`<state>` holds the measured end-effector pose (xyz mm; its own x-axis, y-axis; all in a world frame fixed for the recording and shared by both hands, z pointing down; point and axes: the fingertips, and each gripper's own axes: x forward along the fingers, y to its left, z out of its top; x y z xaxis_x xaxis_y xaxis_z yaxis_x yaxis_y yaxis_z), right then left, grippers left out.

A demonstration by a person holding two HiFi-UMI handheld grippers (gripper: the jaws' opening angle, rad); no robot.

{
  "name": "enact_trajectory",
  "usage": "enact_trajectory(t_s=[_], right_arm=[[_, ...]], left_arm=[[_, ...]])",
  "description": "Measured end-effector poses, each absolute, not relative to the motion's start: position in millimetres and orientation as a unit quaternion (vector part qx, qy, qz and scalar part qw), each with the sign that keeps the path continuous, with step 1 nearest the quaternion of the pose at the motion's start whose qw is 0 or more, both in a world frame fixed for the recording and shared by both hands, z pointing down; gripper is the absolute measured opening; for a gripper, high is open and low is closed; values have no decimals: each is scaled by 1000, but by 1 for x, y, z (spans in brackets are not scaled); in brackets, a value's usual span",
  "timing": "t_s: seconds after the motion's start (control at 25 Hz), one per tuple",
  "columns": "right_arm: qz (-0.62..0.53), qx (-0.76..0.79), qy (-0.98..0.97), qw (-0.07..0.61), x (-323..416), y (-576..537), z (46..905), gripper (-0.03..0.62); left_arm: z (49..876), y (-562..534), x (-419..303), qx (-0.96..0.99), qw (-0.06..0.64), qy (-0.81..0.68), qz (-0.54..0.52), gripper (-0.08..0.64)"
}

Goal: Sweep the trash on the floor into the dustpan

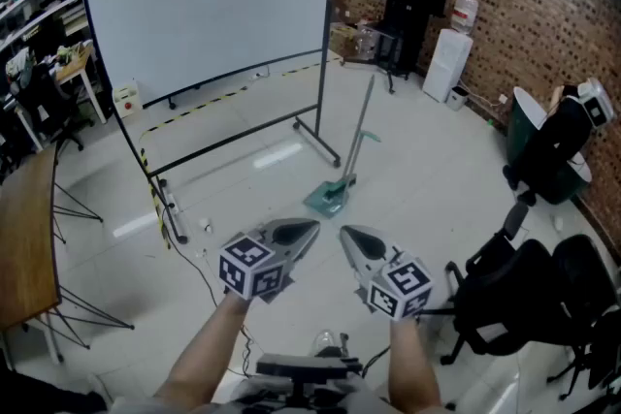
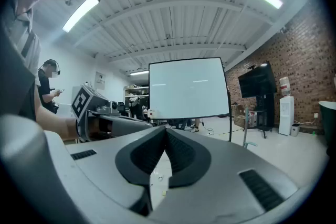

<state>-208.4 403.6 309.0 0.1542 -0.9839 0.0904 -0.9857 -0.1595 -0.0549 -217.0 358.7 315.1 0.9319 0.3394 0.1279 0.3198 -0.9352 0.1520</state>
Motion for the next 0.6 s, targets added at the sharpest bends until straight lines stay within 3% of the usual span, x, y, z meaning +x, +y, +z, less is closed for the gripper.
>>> enact_trajectory(t_s=[0.6], right_arm=[[51,761,-647,-2,-52,412,294,2]], left_arm=[[305,357,-66,985,50,143,78,8]])
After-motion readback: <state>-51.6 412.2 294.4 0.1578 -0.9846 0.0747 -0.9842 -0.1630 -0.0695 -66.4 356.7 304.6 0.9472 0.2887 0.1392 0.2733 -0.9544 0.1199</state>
